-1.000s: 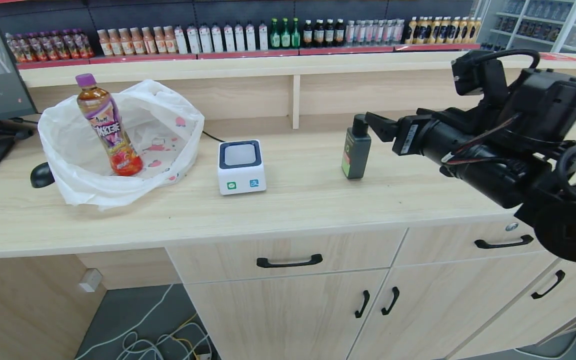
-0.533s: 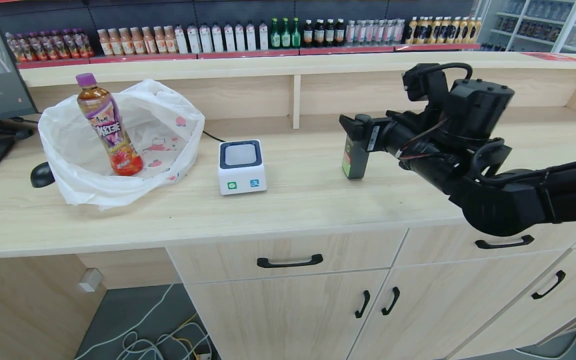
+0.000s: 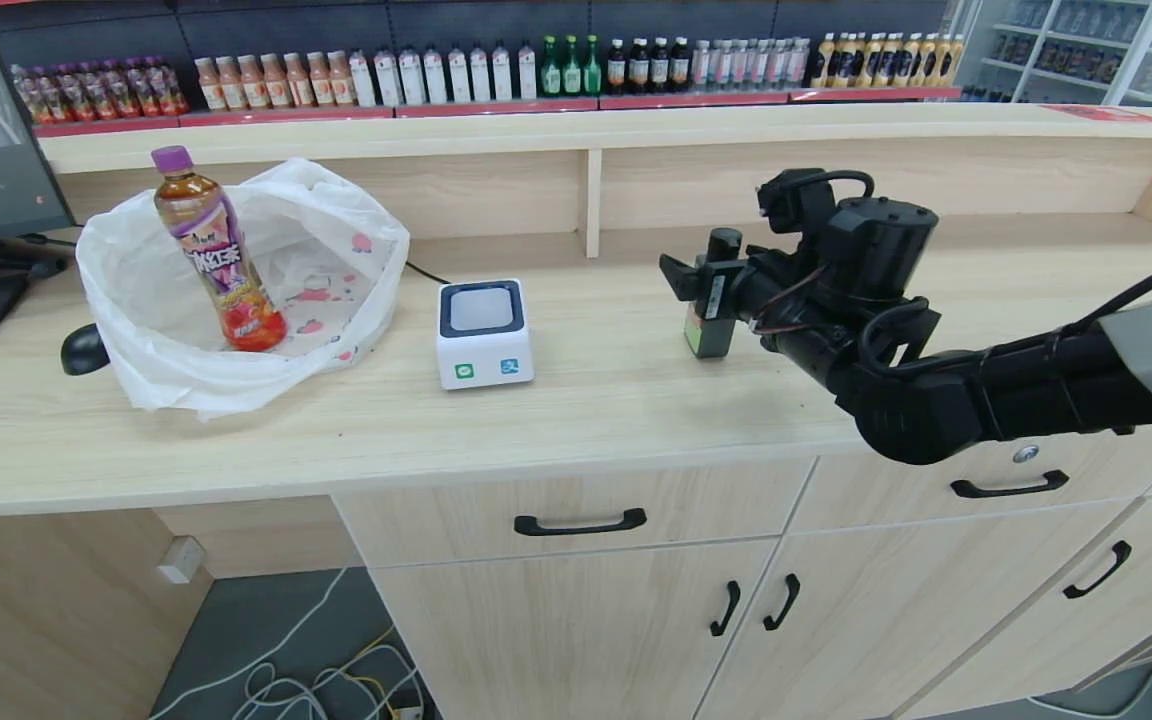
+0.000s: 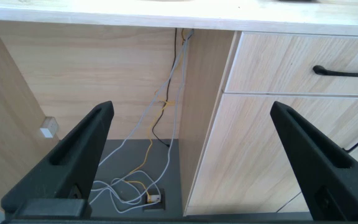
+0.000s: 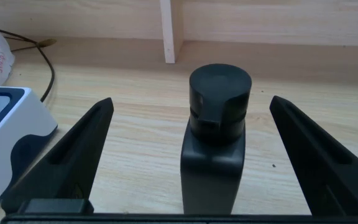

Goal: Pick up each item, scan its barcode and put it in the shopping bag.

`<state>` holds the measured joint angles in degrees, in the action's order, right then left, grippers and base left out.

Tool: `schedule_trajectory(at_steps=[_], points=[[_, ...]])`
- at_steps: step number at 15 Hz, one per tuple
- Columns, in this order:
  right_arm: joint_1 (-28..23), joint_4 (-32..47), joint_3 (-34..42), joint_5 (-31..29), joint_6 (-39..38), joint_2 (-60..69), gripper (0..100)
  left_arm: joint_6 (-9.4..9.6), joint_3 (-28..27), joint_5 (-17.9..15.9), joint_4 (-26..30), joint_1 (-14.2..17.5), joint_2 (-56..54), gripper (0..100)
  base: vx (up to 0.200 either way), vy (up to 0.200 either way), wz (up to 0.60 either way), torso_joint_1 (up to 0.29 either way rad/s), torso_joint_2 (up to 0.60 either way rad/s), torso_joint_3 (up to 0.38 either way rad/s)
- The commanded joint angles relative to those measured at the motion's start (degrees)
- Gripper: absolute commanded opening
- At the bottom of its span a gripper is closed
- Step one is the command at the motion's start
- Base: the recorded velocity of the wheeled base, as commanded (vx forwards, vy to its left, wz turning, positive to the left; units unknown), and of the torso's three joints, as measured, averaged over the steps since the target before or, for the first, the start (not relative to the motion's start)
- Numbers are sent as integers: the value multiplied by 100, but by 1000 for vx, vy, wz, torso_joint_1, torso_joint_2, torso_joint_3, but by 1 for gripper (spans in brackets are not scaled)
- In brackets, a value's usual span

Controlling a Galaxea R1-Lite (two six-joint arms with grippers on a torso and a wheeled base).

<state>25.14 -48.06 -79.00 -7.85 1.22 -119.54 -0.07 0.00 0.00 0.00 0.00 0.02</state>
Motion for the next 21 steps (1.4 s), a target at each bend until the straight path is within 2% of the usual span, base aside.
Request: schedule_trajectory(at_steps=[1,11,16,21], points=[[-18,-2,-160,-6,1,-263,100,-1,0,0,0,0,-2,100,0,0,0,0,0,0],[-114,-28,-213,12,-16,-474,100,-1,0,0,0,0,-2,100,0,0,0,0,0,0],[-114,-503,-186,-32,1,-729,100,-1,0,0,0,0,-2,100,0,0,0,0,0,0],[-97,-512,-222,-32,1,-772,100,-1,0,0,0,0,-2,100,0,0,0,0,0,0]])
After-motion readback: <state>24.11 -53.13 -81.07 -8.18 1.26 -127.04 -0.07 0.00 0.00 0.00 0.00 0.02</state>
